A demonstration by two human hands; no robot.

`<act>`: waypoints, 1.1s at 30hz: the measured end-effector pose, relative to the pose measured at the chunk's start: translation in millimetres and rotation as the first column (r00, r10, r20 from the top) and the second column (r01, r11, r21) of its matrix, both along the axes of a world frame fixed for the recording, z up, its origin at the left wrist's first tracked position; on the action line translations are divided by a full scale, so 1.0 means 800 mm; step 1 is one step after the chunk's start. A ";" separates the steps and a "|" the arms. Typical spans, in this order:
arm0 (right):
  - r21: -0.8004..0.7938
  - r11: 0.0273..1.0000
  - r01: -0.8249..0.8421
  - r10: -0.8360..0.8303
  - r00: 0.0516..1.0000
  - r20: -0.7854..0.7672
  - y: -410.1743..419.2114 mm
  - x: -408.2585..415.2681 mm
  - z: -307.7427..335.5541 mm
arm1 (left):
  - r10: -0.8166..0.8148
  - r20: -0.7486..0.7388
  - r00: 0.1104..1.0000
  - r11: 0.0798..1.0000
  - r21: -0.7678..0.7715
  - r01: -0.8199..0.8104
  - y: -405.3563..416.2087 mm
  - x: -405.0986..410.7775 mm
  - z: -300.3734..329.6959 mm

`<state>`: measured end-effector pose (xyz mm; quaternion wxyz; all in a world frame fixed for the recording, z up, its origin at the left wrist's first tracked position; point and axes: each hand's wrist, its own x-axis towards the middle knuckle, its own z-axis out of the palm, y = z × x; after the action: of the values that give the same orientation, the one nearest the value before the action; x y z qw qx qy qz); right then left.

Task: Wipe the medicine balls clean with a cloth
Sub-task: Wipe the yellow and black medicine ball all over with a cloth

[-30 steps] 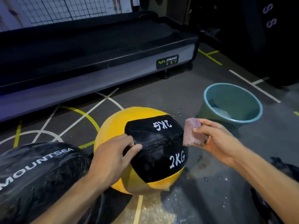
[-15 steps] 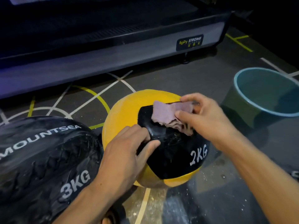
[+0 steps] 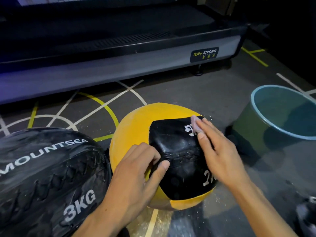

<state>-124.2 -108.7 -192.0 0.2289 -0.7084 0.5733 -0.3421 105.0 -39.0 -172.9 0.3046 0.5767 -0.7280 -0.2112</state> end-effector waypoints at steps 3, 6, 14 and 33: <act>-0.073 0.997 -0.023 0.019 0.998 -0.059 -0.004 0.019 0.012 | 0.016 -0.015 1.000 1.000 0.012 -0.016 0.001 0.001 0.000; -0.186 0.920 -0.345 0.311 0.932 -0.187 0.026 0.058 0.020 | 0.036 -0.019 0.999 0.999 -0.003 -0.036 -0.001 0.008 0.000; -0.156 0.965 -0.210 0.198 0.976 -0.091 0.001 0.007 0.025 | 0.050 -0.052 0.997 0.998 0.033 -0.048 0.013 0.011 -0.005; -0.049 0.991 -0.125 0.129 0.989 0.069 0.015 -0.002 0.043 | 0.063 -0.051 0.997 0.998 0.027 -0.062 0.009 0.002 -0.002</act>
<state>-125.6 -96.4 -157.6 0.2548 -0.7357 0.5107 -0.3647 106.7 -32.1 -174.7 0.3224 0.5975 -0.6987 -0.2255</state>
